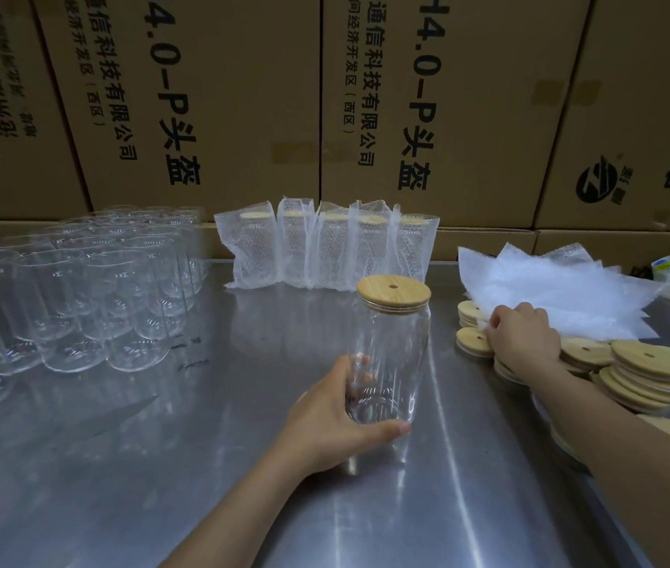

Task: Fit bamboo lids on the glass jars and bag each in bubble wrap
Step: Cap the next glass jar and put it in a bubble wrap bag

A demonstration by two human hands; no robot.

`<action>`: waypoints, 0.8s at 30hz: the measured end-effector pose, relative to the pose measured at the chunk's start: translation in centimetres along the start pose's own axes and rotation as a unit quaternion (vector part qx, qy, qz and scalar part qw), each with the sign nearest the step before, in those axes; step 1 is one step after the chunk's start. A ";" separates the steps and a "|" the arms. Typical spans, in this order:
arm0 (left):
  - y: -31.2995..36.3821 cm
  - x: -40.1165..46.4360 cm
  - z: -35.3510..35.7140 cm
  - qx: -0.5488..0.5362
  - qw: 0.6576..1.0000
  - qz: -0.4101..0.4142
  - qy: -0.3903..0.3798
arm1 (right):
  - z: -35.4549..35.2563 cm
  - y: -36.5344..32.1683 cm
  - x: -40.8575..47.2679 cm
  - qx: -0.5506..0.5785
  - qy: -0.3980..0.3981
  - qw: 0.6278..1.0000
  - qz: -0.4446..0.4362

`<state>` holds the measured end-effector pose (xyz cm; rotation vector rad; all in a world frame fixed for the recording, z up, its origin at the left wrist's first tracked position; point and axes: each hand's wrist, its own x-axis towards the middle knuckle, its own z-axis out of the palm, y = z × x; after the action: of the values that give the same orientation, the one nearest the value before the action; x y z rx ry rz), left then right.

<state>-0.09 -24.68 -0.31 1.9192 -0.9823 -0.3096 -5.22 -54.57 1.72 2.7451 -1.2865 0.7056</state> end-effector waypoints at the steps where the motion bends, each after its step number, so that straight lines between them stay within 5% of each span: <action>1: 0.0 0.0 0.0 0.002 1.000 0.000 -0.001 | -0.1 -0.1 -0.1 0.017 0.021 1.000 -0.004; 5: 0.0 0.1 -0.1 0.001 1.000 -0.001 -0.007 | -1.5 -0.9 -1.1 0.181 0.144 0.973 0.005; 9: -0.1 0.0 -0.1 -0.007 1.000 -0.001 -0.008 | -4.1 -2.8 -3.6 0.454 0.206 0.866 0.044; 13: -0.2 0.1 0.0 -0.012 1.000 0.010 -0.004 | -7.7 -4.9 -6.9 0.553 0.248 0.796 -0.014; 17: 0.3 -0.1 -0.3 -0.100 0.994 0.024 0.031 | -10.0 -7.0 -10.3 0.542 0.313 0.763 -0.163; 21: 2.4 -0.5 -1.5 -0.229 0.955 0.078 0.172 | -9.6 -8.3 -12.8 0.401 0.343 0.758 -0.384; 24: 3.6 -1.6 -2.0 -0.262 0.925 0.143 0.236 | -8.9 -9.1 -13.8 0.302 0.363 0.750 -0.464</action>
<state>-1.80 -23.16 3.45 1.2550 -0.7411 0.0648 -9.62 -36.71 5.50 2.4342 0.5428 1.9105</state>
